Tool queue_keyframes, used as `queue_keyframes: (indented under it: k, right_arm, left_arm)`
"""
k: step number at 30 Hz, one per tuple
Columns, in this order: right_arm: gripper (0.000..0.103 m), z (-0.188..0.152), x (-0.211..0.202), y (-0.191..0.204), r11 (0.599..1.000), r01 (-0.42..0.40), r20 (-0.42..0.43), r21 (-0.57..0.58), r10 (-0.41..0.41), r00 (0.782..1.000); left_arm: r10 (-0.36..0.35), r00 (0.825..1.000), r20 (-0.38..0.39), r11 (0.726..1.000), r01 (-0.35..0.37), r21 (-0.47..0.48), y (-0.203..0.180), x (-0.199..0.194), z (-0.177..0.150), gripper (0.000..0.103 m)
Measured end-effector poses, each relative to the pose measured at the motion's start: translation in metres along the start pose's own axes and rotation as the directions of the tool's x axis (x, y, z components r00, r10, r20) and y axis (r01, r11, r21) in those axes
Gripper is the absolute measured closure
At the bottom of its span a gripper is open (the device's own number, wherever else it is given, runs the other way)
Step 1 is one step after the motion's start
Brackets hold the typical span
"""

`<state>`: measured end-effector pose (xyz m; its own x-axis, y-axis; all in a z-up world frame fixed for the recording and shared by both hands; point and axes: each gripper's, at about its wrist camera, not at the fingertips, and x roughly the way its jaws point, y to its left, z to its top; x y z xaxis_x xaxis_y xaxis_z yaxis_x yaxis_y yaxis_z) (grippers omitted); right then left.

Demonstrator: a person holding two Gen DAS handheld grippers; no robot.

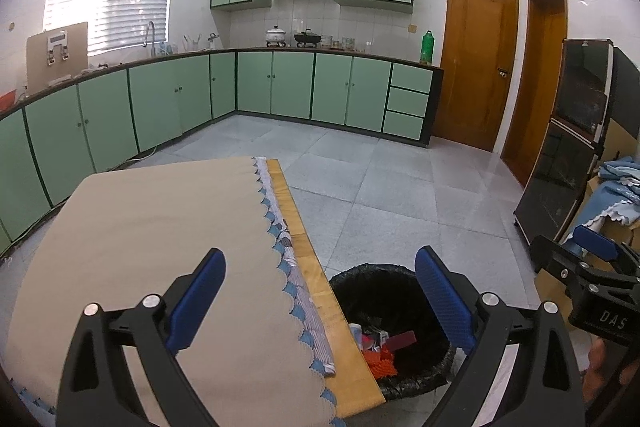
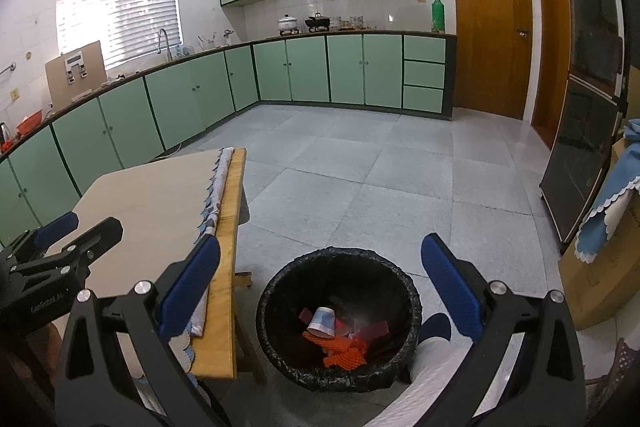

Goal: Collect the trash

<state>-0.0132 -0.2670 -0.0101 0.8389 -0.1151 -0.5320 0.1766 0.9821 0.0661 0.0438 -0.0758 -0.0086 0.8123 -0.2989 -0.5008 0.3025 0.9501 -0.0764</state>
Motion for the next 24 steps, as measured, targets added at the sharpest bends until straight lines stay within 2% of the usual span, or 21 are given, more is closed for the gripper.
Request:
queue_keyframes:
  k: [24]
  right_arm:
    - [0.005,-0.003,-0.015,0.005,1.000,-0.021,0.043,-0.012,0.021,0.999]
  left_arm:
    - [0.017,0.999,0.051,1.000,-0.018,0.008,-0.002,-0.024,-0.004,0.009]
